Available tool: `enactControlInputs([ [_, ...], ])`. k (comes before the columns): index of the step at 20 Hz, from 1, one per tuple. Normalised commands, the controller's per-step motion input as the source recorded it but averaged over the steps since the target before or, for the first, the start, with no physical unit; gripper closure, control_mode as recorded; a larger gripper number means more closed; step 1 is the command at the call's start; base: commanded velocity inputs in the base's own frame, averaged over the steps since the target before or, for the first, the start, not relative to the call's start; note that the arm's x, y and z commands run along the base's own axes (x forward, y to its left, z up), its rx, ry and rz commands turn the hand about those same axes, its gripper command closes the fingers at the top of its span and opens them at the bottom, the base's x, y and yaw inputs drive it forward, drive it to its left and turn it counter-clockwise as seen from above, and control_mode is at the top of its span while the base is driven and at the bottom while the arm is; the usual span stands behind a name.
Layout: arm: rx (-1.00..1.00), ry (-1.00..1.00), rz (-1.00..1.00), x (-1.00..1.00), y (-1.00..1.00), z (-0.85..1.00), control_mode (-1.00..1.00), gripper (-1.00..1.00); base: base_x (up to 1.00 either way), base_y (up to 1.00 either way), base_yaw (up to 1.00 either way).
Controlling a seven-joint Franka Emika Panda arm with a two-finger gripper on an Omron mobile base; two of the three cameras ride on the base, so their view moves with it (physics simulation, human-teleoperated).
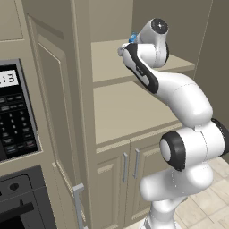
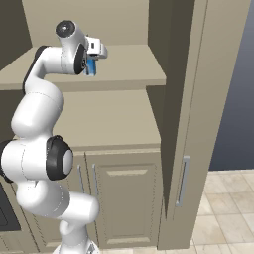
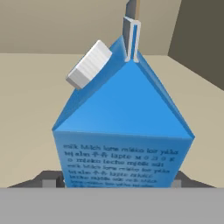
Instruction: Pick the milk from the counter and place it in the open cabinet.
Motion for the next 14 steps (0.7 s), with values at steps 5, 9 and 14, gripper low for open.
enactControlInputs([
  [5,0.00,0.00,0.00,0.00,0.00,0.00,-1.00,-1.00,0.00,0.00,0.00],
  [9,0.00,0.00,0.00,-0.07,0.00,0.00,-1.00,-1.00,0.00,0.00,0.00],
  [14,0.00,0.03,-0.01,-0.59,0.00,0.00,-1.00,-1.00,0.00,0.00,0.00],
])
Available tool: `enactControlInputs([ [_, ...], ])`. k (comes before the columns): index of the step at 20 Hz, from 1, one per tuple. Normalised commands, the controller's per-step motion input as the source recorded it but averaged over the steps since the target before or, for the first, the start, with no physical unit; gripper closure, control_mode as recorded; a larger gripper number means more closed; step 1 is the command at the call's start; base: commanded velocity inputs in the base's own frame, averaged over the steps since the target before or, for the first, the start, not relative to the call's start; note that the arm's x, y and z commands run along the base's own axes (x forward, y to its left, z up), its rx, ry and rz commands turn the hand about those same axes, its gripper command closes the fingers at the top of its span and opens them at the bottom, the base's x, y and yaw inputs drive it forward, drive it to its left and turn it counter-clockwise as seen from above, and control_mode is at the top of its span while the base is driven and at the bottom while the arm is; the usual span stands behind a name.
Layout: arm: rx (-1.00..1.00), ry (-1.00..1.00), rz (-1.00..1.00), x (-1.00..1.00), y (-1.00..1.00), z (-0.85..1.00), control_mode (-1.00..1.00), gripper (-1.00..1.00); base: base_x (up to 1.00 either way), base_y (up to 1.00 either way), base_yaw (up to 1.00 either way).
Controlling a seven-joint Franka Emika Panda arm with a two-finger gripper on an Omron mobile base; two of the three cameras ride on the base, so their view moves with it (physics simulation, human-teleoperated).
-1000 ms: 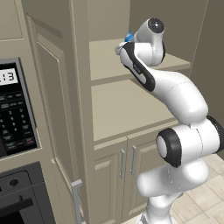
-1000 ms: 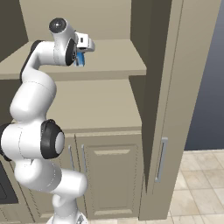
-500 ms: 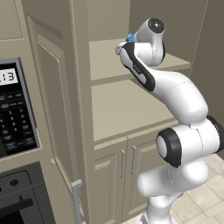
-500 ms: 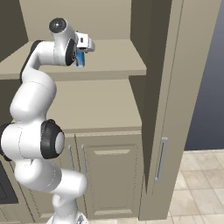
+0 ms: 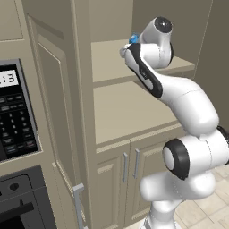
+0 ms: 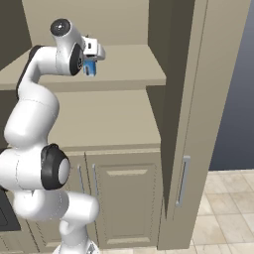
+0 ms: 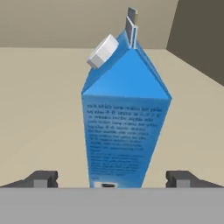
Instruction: Pick the milk from the counter and place it in the open cabinet.
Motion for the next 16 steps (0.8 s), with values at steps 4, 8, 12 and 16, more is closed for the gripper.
enactControlInputs([
  [4,0.00,0.09,-0.03,-0.73,0.00,0.00,-1.00,-1.00,0.00,0.00,0.00],
  [8,0.00,0.10,-0.04,-0.68,0.00,-0.03,-1.00,-1.00,0.00,0.00,0.00],
  [12,0.00,0.12,-0.06,-0.76,0.00,-0.17,-1.00,-1.00,0.00,0.00,0.00],
  [16,0.00,0.14,-0.07,-0.80,0.00,-0.32,-1.00,-1.00,0.00,0.00,0.00],
])
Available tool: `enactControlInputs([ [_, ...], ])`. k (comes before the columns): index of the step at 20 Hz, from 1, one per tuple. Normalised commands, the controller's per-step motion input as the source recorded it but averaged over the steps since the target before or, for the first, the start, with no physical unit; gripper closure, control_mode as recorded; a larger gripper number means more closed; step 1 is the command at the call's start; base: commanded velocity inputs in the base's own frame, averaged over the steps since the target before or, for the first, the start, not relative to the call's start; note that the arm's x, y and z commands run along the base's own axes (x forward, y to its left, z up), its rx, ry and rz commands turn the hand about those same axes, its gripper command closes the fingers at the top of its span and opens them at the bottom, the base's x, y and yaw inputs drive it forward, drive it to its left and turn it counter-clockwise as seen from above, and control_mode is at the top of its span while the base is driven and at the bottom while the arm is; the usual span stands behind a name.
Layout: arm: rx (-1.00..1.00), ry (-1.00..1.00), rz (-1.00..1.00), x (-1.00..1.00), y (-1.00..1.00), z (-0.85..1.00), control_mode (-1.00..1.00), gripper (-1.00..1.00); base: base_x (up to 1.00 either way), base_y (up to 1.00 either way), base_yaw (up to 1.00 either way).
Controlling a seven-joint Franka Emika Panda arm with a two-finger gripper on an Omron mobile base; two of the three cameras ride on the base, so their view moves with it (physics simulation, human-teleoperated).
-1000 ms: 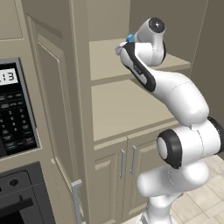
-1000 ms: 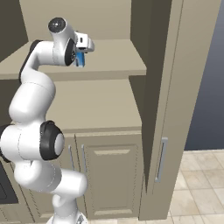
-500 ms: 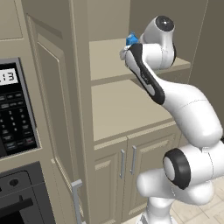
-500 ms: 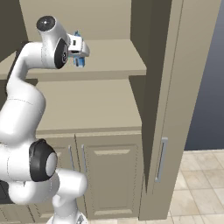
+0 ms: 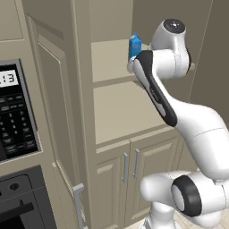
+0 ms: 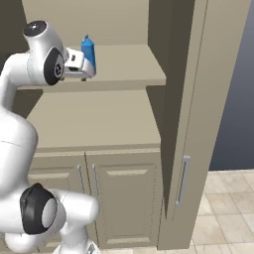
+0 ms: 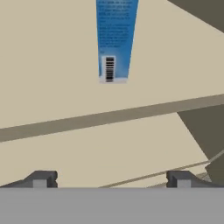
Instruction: Pick the milk from the counter and place it in the open cabinet.
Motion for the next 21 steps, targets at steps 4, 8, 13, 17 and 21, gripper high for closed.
enactControlInputs([
  [4,0.00,0.16,-0.05,-0.72,0.00,-0.39,-1.00,-1.00,0.00,0.00,0.00],
  [8,0.00,0.07,-0.03,-0.71,0.00,-0.16,-1.00,-1.00,0.00,0.00,0.00],
  [13,0.00,0.04,-0.03,-0.80,0.00,-0.02,-1.00,-1.00,0.00,0.00,0.00],
  [17,0.01,0.01,-0.03,-0.85,0.00,0.00,-1.00,-1.00,0.00,0.00,0.00],
  [21,0.00,0.00,-0.02,-0.72,0.00,0.00,-1.00,-1.00,0.00,0.00,0.00],
])
